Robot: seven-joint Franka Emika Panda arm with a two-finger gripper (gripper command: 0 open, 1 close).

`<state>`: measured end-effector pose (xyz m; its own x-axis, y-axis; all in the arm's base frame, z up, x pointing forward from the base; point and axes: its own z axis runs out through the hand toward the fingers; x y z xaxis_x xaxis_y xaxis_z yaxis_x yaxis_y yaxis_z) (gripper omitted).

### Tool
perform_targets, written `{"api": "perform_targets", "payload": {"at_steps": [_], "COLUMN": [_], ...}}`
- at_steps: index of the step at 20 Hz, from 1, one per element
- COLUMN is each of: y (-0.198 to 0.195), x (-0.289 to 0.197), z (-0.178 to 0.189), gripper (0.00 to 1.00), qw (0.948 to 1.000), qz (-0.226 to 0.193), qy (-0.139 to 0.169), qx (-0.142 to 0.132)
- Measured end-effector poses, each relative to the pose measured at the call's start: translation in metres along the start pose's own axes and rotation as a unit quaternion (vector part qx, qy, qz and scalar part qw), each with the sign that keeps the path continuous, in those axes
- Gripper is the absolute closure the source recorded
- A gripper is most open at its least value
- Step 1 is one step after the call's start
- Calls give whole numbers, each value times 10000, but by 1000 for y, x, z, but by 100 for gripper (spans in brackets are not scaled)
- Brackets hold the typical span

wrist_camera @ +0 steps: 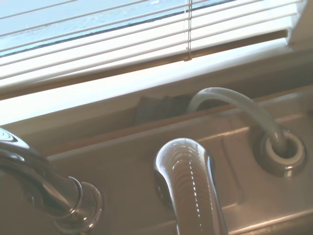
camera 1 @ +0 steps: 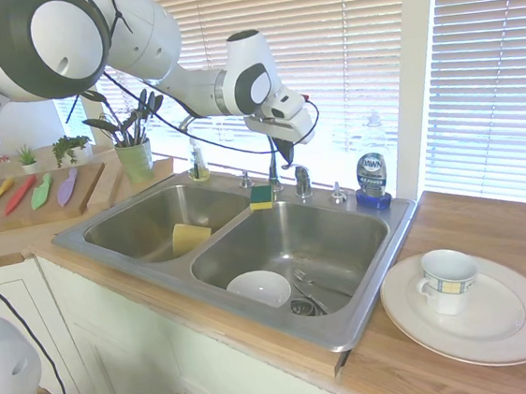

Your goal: Turn off the faucet

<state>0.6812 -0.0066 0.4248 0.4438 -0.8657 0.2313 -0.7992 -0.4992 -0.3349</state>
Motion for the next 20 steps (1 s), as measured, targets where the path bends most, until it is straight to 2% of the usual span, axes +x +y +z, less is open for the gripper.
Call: {"api": "perform_targets", "payload": {"at_steps": [3, 5, 6, 8, 10, 12, 16, 20], "y": [2, 7, 13, 29, 45, 63, 98, 133], "x": [-1, -3, -6, -16, -24, -30, -46, -72], "z": [-4, -12, -15, -15, -12, -7, -5, -18], "gripper": [100, 100, 100, 100, 100, 100, 100, 100], "qw": [10000, 9992, 9974, 9910, 9821, 9742, 9646, 9587], "qz": [3, 11, 13, -43, -111, -94, -127, -205], "qy": [-38, -205, -373, -774, -1134, -1331, -1525, -1654], "qx": [-65, -354, -609, -1094, -1502, -1821, -2149, -2305]}}
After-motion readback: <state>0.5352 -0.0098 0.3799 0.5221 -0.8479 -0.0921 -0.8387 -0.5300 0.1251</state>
